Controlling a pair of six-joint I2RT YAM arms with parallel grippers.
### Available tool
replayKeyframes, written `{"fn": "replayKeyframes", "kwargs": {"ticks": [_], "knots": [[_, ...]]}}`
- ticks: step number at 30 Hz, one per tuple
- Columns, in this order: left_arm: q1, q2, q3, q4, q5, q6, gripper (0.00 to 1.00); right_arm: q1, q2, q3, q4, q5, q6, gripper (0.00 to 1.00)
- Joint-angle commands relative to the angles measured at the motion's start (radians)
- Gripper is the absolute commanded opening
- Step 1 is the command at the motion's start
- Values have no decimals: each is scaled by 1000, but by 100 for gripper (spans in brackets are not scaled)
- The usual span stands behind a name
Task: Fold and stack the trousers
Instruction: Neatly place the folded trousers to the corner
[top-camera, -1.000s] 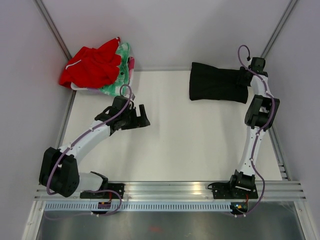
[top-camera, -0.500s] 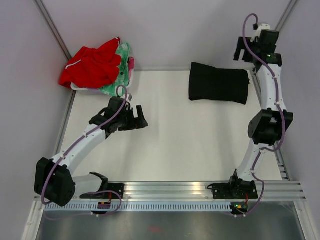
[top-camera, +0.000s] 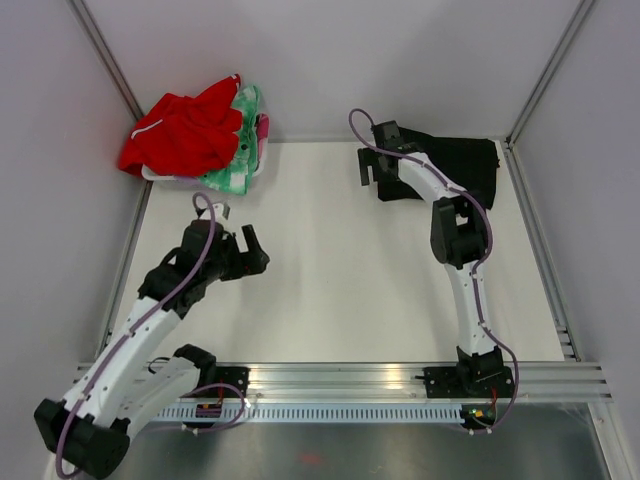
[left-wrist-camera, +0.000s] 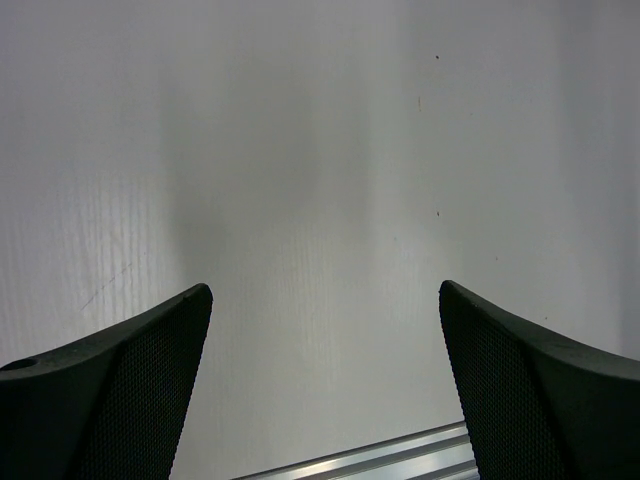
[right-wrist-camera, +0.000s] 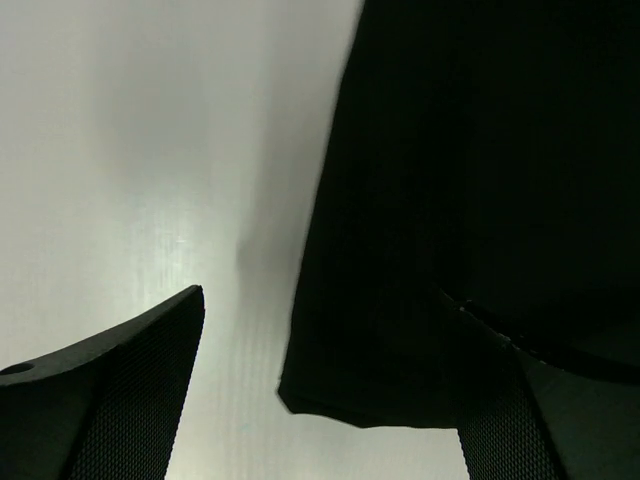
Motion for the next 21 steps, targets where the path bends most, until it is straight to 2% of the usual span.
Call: {"fn": "replayKeyframes", "kwargs": {"ticks": [1, 8, 17, 21], "knots": [[1, -142, -28, -105, -74, -58, 100, 6, -15, 24, 13, 130, 16, 98], [1, -299, -66, -167, -94, -109, 100, 23, 47, 21, -12, 210, -58, 89], [1, -231, -29, -187, -142, -118, 100, 5, 79, -55, 33, 295, -94, 81], [1, -221, -22, -187, -153, -138, 100, -63, 62, -126, 47, 250, -40, 76]]}}
